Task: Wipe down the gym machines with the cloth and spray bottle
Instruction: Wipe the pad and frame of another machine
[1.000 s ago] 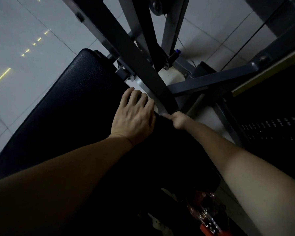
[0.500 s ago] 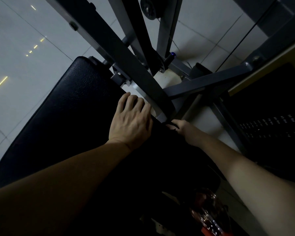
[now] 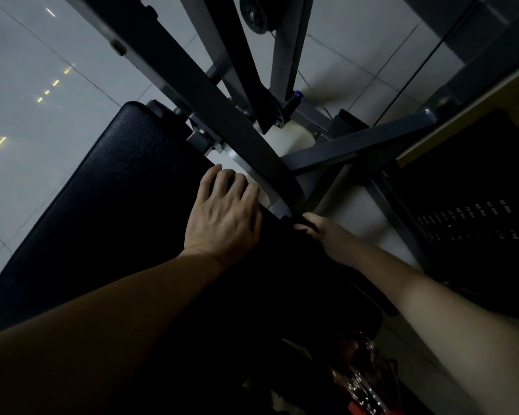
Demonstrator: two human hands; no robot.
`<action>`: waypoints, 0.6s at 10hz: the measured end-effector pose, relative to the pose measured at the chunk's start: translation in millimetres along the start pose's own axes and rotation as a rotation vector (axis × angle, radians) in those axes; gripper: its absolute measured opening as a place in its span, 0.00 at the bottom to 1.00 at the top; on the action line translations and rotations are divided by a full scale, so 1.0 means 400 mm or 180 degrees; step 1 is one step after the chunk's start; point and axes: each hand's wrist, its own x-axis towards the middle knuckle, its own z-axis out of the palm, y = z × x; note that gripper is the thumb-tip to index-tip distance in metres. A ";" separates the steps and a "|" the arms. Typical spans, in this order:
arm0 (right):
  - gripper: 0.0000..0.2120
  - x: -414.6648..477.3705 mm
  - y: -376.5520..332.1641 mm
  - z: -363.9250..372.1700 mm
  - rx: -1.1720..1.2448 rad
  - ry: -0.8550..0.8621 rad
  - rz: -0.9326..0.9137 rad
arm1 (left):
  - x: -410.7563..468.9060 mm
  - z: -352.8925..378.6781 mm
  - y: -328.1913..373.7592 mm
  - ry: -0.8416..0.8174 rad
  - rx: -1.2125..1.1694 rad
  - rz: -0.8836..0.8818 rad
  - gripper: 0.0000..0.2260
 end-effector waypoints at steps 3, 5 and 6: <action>0.21 0.108 0.005 -0.067 0.0038 0.0491 0.0895 | 0.001 0.004 -0.001 0.0047 -0.0030 0.0001 0.13; 0.16 0.061 -0.025 -0.049 0.0421 -0.1309 0.1147 | 0.001 0.008 -0.004 -0.0023 0.0014 0.0022 0.14; 0.15 0.042 0.023 -0.029 0.0153 -0.0579 0.0424 | 0.000 0.004 -0.002 -0.0005 0.0036 0.0015 0.14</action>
